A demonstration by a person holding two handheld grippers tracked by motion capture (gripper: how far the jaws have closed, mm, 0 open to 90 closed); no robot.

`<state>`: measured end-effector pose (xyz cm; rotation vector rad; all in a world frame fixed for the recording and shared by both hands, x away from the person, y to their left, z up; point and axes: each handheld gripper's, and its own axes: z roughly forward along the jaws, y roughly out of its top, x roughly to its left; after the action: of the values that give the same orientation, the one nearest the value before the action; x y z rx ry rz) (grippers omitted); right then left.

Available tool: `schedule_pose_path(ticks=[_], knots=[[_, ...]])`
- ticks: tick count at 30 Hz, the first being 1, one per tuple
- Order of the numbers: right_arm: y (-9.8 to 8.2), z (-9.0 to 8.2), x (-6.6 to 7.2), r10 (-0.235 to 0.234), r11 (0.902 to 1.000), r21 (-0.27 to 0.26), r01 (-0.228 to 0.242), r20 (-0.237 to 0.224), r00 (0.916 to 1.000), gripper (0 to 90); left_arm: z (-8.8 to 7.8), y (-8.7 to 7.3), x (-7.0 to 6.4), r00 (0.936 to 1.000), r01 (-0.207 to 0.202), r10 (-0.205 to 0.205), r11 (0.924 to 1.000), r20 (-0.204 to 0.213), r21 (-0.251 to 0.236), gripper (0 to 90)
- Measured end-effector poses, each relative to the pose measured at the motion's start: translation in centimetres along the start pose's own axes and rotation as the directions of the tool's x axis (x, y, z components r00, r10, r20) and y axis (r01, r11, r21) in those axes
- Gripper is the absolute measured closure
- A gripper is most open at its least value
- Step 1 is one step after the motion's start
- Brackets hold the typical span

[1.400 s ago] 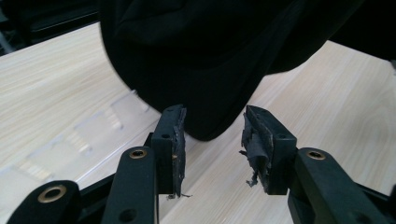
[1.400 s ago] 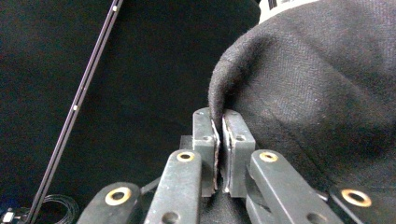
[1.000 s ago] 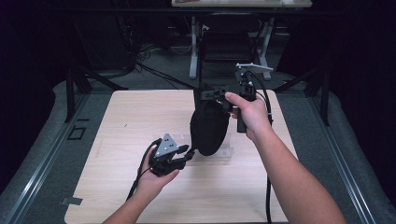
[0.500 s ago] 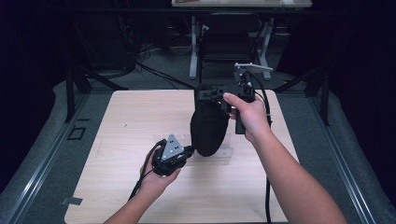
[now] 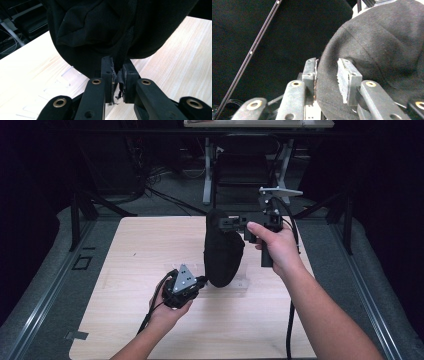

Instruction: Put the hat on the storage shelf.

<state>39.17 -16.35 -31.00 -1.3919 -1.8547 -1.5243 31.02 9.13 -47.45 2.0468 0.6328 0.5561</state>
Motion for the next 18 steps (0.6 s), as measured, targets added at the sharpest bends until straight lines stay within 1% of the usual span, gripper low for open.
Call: schedule_pose_path(ticks=[2,3,5,7,11,12,18], knots=[[-0.2,-0.3,-0.2,-0.004,1.0000,0.000,0.004,-0.002,1.0000,66.4,-0.1,0.0,0.1,1.0000,-0.002,0.002,1.0000,-0.003,0.001,83.1],[-0.3,-0.3,-0.2,-0.007,1.0000,0.002,0.007,0.004,1.0000,66.1,-0.1,0.0,0.1,0.9999,-0.010,0.010,0.9999,-0.008,0.002,83.3],[-0.4,-0.4,-0.4,-0.008,0.9999,0.010,0.008,0.021,0.9997,65.9,-0.2,0.0,0.1,0.9999,-0.012,0.012,0.9999,-0.012,0.003,83.6],[-0.5,-0.5,-0.4,-0.018,0.9998,-0.006,0.018,0.035,0.9992,65.9,-0.2,-0.1,0.1,0.9998,-0.010,0.010,1.0000,-0.015,0.000,83.8],[-0.6,-0.8,-0.4,-0.014,0.9998,-0.013,0.015,0.024,0.9996,65.5,-0.3,-0.1,0.3,0.9998,-0.011,0.011,0.9999,-0.017,0.002,84.1],[-0.6,-0.8,-0.4,-0.018,0.9996,-0.020,0.019,0.026,0.9995,65.1,-0.3,-0.1,0.3,0.9998,-0.010,0.010,0.9999,-0.018,0.001,84.2],[-0.7,-1.2,-0.5,-0.021,0.9995,-0.023,0.022,0.034,0.9992,64.9,-0.5,-0.3,0.7,0.9997,-0.006,0.006,1.0000,-0.024,0.001,84.7]])
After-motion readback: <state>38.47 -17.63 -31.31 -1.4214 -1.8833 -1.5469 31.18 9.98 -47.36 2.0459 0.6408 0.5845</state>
